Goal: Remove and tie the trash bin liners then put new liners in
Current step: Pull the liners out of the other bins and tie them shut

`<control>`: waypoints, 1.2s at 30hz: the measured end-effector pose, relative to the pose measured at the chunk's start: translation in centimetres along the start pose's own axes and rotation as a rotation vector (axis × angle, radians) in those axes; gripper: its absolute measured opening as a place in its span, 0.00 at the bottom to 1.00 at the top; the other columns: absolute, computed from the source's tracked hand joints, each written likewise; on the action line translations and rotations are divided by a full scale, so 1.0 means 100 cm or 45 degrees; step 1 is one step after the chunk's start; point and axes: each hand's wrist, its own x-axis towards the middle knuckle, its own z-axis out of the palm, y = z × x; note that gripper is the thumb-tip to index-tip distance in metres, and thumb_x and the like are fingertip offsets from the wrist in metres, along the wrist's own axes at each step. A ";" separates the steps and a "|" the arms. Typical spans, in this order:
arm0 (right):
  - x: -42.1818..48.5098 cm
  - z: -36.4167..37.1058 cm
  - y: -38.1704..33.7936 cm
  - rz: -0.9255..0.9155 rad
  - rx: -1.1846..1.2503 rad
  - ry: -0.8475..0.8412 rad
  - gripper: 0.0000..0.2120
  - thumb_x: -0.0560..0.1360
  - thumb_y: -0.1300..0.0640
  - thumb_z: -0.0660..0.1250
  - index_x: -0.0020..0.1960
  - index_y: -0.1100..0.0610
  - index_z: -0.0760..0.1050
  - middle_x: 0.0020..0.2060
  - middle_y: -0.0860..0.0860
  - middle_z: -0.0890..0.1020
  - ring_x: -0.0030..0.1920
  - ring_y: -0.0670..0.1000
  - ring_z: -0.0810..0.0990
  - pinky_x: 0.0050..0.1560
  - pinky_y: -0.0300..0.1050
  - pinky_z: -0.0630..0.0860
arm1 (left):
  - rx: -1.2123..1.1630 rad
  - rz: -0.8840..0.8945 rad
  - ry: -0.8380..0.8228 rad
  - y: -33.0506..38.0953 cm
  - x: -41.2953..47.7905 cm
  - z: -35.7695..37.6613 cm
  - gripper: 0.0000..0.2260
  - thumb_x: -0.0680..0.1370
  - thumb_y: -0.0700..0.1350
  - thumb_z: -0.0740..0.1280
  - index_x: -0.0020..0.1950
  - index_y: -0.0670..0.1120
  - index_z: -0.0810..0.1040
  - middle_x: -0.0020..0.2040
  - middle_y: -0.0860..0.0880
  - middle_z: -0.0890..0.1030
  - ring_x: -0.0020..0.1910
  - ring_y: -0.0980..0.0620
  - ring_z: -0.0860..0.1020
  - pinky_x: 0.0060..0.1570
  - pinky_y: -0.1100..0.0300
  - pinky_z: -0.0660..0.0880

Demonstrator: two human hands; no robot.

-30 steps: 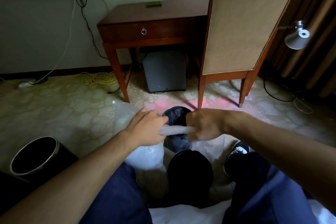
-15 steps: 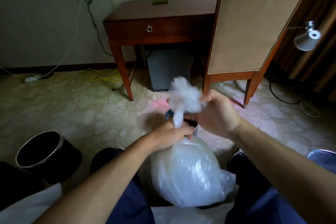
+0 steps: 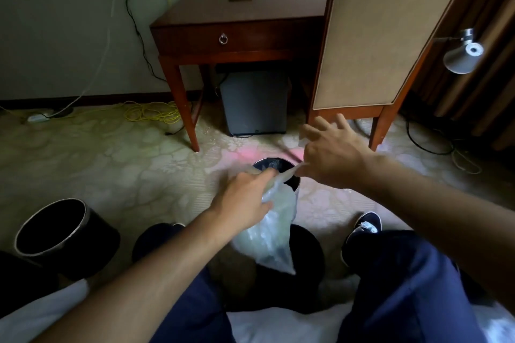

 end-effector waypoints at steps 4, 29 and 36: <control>-0.001 -0.011 0.003 0.027 0.820 -0.292 0.19 0.77 0.40 0.68 0.55 0.53 0.84 0.54 0.48 0.83 0.57 0.50 0.78 0.61 0.50 0.74 | 0.379 -0.101 0.098 0.004 0.010 0.001 0.18 0.78 0.58 0.65 0.66 0.55 0.75 0.55 0.48 0.82 0.54 0.42 0.80 0.48 0.55 0.75; -0.001 -0.020 0.005 -0.087 0.322 0.059 0.24 0.74 0.29 0.64 0.46 0.49 0.85 0.55 0.45 0.78 0.61 0.50 0.71 0.65 0.58 0.64 | 0.057 -0.052 0.270 0.001 -0.009 -0.012 0.14 0.74 0.60 0.69 0.50 0.53 0.70 0.39 0.51 0.78 0.39 0.43 0.77 0.38 0.54 0.75; -0.013 -0.015 0.005 0.049 1.519 -0.358 0.19 0.82 0.46 0.63 0.40 0.58 0.77 0.32 0.50 0.82 0.33 0.50 0.80 0.38 0.44 0.78 | 0.087 -0.210 0.127 -0.008 -0.005 -0.012 0.11 0.77 0.56 0.63 0.47 0.50 0.80 0.38 0.51 0.76 0.40 0.44 0.78 0.37 0.57 0.70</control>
